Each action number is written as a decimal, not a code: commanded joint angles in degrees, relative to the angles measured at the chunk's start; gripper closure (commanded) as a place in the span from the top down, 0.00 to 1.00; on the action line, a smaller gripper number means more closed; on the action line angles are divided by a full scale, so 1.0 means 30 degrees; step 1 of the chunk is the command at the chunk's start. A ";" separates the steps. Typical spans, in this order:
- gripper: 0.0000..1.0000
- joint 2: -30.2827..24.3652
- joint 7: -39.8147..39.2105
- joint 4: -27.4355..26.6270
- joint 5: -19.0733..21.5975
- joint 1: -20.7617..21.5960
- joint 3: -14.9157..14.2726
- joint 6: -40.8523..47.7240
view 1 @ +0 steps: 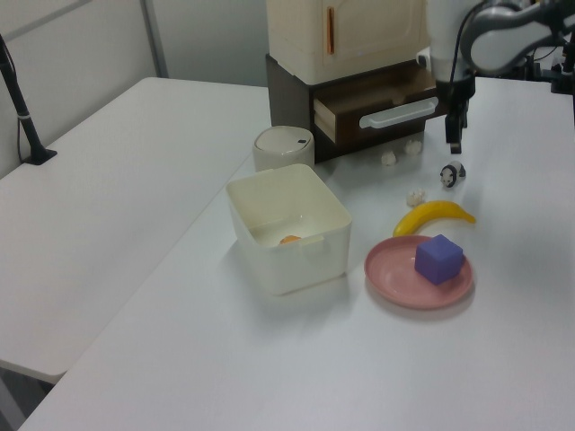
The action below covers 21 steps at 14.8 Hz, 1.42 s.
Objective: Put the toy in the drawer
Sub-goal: 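Move the gripper over the panda toy and lower it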
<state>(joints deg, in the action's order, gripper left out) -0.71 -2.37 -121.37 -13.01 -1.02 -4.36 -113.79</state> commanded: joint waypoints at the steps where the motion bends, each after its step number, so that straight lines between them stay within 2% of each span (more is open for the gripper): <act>1: 1.00 0.0760 0.3038 -0.1410 -0.1578 0.0368 -0.0041 -0.2700; 3: 1.00 0.1230 0.4357 -0.1410 -0.2077 0.0309 -0.0012 -0.3317; 6: 1.00 0.1699 0.5650 -0.1410 -0.3541 0.0076 -0.0011 -0.3729; 9: 1.00 0.2022 0.5682 -0.1410 -0.3603 -0.0598 -0.0040 -0.4343; 11: 1.00 0.2868 0.5682 -0.1410 -0.3748 -0.0977 -0.0011 -0.4665; 15: 1.00 0.3954 0.5711 -0.1410 -0.4100 -0.1039 -0.0011 -0.5048; 18: 1.00 0.4015 0.5711 -0.1410 -0.4101 -0.1068 -0.0011 -0.5078; 21: 0.84 0.3986 0.5711 -0.1381 -0.4101 -0.1068 -0.0011 -0.5019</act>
<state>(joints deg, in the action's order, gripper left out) 11.29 13.25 -124.74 -24.08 -4.18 -4.41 -127.64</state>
